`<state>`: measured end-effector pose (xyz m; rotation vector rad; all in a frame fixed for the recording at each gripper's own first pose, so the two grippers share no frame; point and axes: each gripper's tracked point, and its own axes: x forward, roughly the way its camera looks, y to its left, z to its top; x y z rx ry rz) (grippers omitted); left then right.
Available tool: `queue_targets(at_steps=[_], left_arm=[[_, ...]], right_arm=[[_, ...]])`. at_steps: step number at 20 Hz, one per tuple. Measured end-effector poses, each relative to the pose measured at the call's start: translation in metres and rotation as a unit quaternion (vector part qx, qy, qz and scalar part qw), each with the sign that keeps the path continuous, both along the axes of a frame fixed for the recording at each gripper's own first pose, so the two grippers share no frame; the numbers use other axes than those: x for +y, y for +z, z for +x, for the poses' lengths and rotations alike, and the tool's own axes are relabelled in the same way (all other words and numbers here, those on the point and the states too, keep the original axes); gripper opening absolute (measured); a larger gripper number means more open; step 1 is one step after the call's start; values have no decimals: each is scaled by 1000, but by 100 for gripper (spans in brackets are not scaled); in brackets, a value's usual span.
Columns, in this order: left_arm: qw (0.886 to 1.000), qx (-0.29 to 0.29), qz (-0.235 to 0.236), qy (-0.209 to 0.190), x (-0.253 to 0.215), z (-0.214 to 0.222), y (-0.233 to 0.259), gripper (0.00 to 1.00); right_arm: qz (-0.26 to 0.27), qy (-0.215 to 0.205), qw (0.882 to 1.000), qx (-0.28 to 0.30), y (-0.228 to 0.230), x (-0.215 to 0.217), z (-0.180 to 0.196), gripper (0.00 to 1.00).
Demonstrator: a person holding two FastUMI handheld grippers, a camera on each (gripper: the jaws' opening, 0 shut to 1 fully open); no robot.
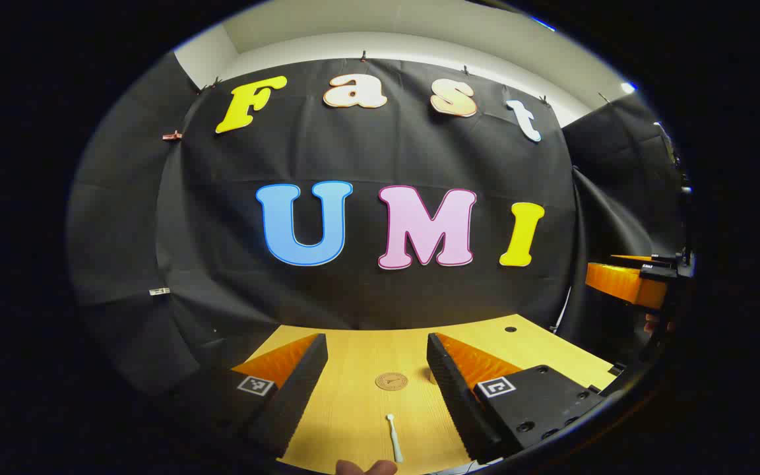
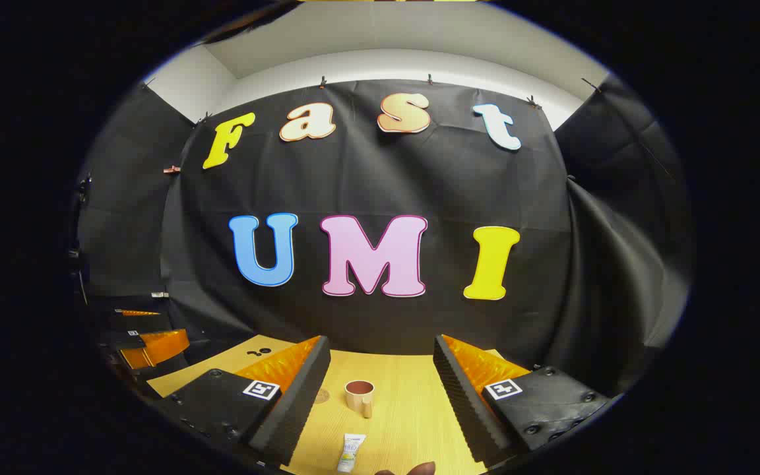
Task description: Put the toothbrush and toothpaste on the desktop into the cup, then pick up the cup and place it on the coaster on the desktop.
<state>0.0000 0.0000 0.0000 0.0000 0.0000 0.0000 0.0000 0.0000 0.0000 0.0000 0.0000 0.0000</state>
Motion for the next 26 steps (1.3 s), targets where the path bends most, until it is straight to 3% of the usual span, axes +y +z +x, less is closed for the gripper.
queue_targets(at_steps=[14,17,21,26], left_arm=[[1000,19,13,-3,-6,0,-15,96],[999,35,17,-3,-6,3,-25,96],[998,55,16,-3,-5,5,-41,96],[997,79,4,5,-4,4,-66,96]], right_arm=[[4,34,997,69,-34,19,9,97],[3,43,992,119,-62,24,13,96],[-18,47,965,256,-128,23,17,97],[2,68,912,406,-218,37,14,97]])
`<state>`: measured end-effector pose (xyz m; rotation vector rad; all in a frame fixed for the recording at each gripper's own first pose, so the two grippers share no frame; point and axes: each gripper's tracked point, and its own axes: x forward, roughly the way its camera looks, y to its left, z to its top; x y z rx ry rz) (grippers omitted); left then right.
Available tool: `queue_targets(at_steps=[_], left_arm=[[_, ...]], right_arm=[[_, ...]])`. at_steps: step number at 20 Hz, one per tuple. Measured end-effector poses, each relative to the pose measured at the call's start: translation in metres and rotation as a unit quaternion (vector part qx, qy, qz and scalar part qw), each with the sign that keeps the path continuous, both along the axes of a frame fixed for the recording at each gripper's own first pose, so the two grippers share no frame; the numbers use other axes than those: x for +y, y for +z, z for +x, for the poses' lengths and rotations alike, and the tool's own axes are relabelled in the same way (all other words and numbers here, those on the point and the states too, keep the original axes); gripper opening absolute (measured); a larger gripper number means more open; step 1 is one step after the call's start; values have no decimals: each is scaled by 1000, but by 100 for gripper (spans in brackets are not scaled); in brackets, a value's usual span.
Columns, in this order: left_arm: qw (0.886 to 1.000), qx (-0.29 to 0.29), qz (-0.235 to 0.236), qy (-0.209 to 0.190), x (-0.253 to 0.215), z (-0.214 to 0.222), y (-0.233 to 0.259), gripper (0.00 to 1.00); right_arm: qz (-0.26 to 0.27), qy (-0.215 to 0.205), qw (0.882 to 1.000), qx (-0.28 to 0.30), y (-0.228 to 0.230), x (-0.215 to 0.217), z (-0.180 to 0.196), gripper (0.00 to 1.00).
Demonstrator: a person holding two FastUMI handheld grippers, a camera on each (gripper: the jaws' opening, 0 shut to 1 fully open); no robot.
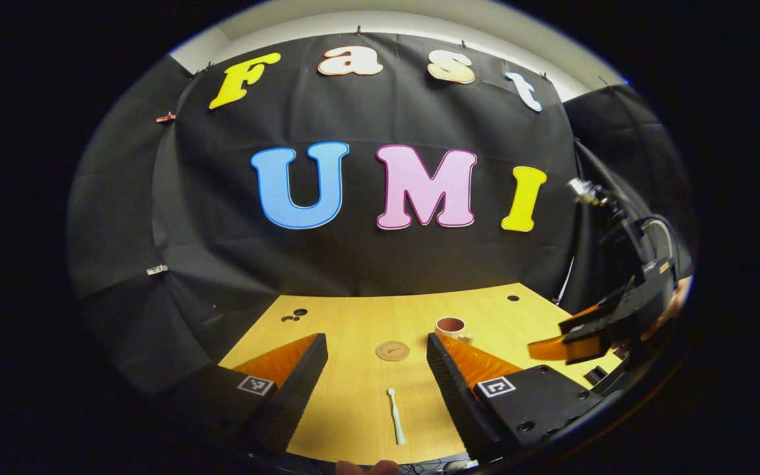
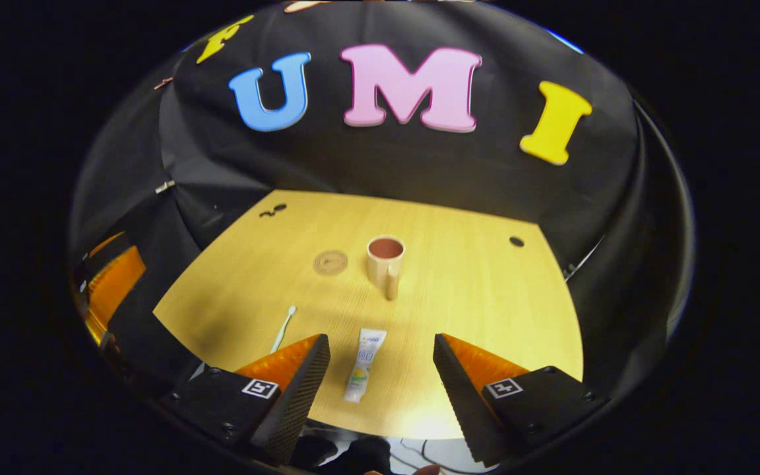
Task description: Put the toothbrush and toothpaste on the desktop into the cup, then pick up the cup and place it on the coaster on the desktop.
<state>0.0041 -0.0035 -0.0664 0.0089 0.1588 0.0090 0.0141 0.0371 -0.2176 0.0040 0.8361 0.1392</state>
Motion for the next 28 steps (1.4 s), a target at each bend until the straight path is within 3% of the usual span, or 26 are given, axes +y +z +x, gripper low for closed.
queue_targets(at_steps=[3,7,9,10,16,20,21,22,23,25,27,28], left_arm=[[1000,18,1,4,0,1,-18,96],[999,44,3,15,1,6,-47,96],[998,62,4,17,-1,11,-67,91],[997,72,6,17,-3,14,-75,96],[990,141,-22,16,-15,44,-141,96],[977,211,-34,21,-16,62,-193,96],[972,229,-39,20,-16,68,-206,96],[968,246,-43,19,-15,69,-222,96],[963,266,-43,19,-16,70,-234,96],[951,306,-43,18,-17,76,-251,96],[941,335,-40,15,-18,85,-264,96],[938,344,-36,15,-17,90,-268,97]], right_arm=[[33,-7,996,82,-56,14,6,97],[12,-10,988,155,-123,14,23,99],[4,-8,983,181,-148,16,29,98],[0,-6,981,192,-157,17,30,98],[-21,-17,969,244,-202,20,33,92],[-14,-46,959,278,-221,19,29,72],[-12,-50,962,269,-222,19,33,58],[-13,-53,960,275,-218,16,31,53],[-20,-51,960,274,-221,15,31,41],[-28,-42,962,269,-221,14,31,35],[-31,-40,963,265,-221,14,31,34],[-30,-42,963,265,-221,14,31,39]])
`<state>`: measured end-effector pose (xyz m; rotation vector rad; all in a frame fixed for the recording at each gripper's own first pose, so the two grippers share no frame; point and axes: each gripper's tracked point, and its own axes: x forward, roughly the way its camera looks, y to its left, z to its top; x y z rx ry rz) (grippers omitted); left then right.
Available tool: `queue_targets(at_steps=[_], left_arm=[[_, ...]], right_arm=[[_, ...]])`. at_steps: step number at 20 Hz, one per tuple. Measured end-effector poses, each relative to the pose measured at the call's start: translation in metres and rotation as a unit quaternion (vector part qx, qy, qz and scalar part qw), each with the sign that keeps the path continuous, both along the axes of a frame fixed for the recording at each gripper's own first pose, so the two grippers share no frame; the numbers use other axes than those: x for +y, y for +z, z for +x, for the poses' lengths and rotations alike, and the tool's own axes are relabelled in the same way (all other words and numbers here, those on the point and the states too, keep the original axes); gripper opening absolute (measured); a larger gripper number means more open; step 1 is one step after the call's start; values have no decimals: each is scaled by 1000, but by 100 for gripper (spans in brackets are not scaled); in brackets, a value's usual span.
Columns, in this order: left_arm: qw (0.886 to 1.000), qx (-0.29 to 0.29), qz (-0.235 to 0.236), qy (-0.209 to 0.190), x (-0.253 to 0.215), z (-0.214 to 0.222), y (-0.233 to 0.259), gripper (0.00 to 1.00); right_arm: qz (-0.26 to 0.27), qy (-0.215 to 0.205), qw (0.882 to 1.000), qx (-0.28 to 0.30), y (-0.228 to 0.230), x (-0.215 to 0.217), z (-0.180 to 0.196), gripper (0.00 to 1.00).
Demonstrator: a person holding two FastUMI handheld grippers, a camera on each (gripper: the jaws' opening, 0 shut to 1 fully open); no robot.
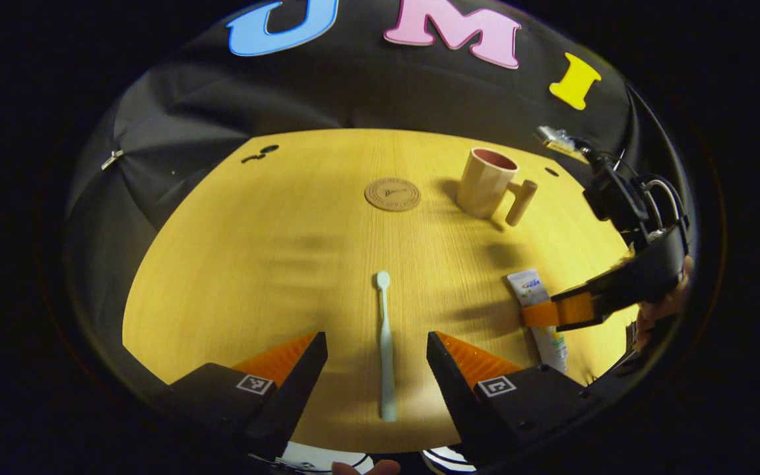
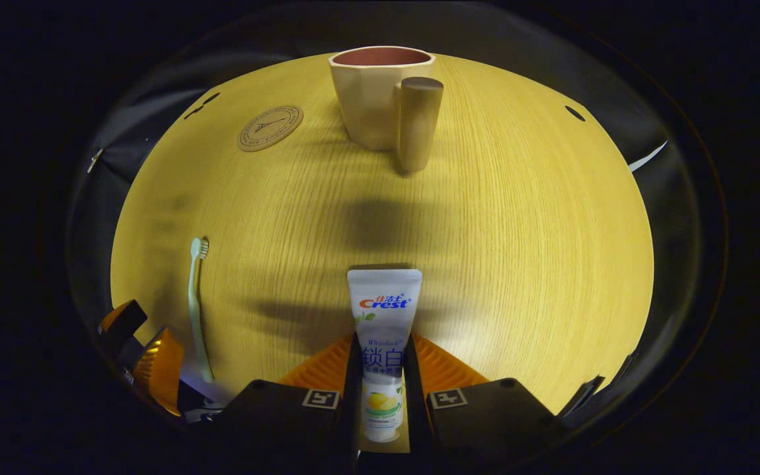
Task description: Put the toothbrush and toothpaste on the desktop into the cup, then pick up the cup and place it on the coaster on the desktop.
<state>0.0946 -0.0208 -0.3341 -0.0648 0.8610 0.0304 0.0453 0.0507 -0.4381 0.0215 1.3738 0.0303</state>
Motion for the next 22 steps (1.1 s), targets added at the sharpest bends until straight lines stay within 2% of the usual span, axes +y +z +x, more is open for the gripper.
queue_targets(at_steps=[1,8,10,12,16,17,18,19,22], left_arm=[[1000,9,6,0,1,4,-6,96],[997,72,33,-10,-2,13,-39,94],[995,99,19,-12,-9,9,-52,90],[995,100,11,0,-8,13,-52,87],[995,98,19,-6,-13,20,-53,31],[995,101,19,-11,-15,22,-52,27],[994,102,20,-16,-17,23,-52,18],[994,102,19,-20,-17,24,-51,16],[996,91,-11,-24,-20,24,-48,8]], right_arm=[[2,-2,1000,3,0,0,0,35],[19,-12,1000,9,1,0,0,35],[22,-13,1000,10,1,0,0,34],[27,-20,999,11,1,0,0,34],[42,-31,999,8,1,1,0,34],[50,-34,998,5,2,2,0,35],[55,-40,998,1,3,2,1,34],[60,-42,997,-1,2,3,0,29],[73,-45,996,-17,5,5,1,30]])
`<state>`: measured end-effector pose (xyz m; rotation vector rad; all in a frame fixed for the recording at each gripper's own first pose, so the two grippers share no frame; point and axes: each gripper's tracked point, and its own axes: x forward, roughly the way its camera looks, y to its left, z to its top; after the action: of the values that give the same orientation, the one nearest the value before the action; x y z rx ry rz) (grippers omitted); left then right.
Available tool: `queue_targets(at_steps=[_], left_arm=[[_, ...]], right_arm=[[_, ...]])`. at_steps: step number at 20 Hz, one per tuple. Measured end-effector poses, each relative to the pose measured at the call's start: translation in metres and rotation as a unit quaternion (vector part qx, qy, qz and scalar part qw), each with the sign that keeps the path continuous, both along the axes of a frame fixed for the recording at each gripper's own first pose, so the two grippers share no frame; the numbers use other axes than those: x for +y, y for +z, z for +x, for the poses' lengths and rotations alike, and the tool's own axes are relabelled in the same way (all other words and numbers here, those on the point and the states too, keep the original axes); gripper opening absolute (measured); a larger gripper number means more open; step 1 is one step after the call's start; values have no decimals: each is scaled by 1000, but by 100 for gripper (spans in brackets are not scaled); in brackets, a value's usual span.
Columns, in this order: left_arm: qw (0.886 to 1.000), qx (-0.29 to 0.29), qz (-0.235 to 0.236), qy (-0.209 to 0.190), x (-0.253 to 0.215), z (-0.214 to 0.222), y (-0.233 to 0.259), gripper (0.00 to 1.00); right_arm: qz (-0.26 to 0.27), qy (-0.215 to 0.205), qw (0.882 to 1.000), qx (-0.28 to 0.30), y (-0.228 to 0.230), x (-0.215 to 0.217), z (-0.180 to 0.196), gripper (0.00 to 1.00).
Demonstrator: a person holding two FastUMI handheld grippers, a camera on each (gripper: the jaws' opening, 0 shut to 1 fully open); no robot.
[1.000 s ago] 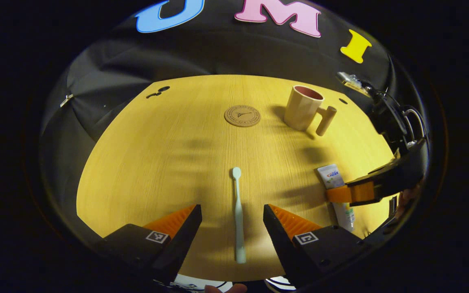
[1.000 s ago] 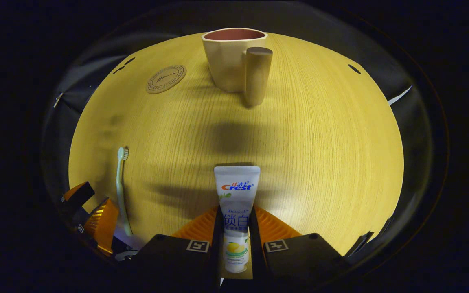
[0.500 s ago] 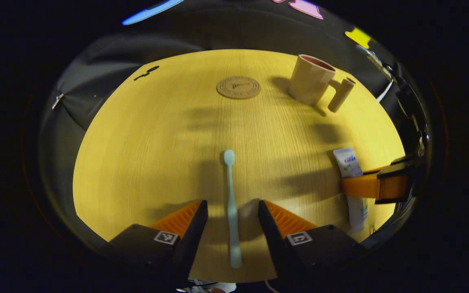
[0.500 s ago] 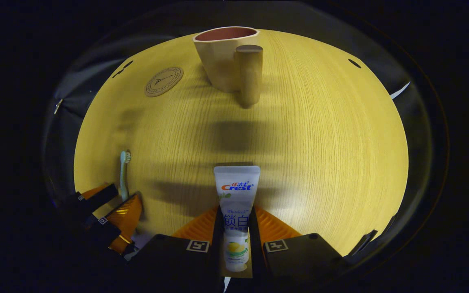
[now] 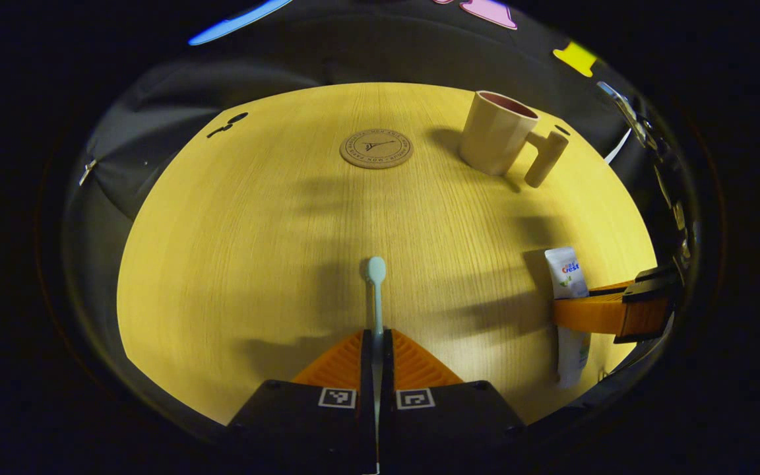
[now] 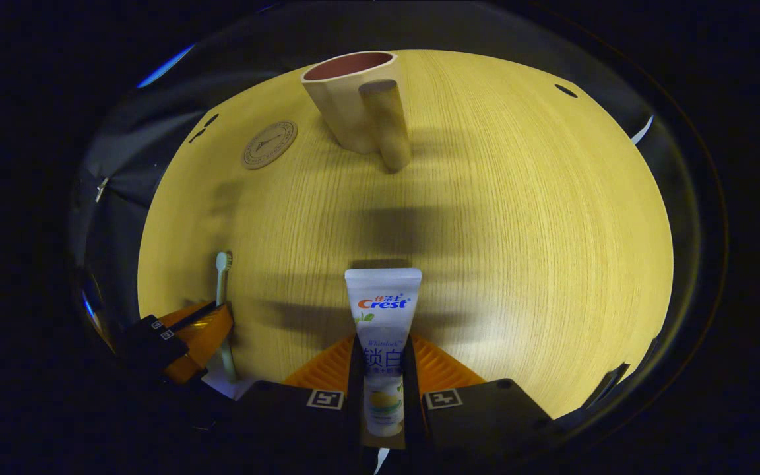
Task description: Put the toothbrush and toothpaste on the desktop into the cup, then pick up the cup and place it on the coaster on the desktop.
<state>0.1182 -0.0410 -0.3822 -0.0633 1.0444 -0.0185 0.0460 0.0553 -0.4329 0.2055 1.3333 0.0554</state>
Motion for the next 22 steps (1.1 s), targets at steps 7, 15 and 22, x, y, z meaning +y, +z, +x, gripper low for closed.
queue_targets(at_steps=[7,15,22], left_arm=[[997,-65,-36,4,3,-5,37,6],[980,-186,-65,-18,-13,-13,117,6],[951,-297,-89,-13,-13,-28,220,6]], right_arm=[[11,-21,996,-85,23,-1,4,26],[58,-26,969,-238,88,6,14,22],[60,-10,932,-358,189,5,15,22]])
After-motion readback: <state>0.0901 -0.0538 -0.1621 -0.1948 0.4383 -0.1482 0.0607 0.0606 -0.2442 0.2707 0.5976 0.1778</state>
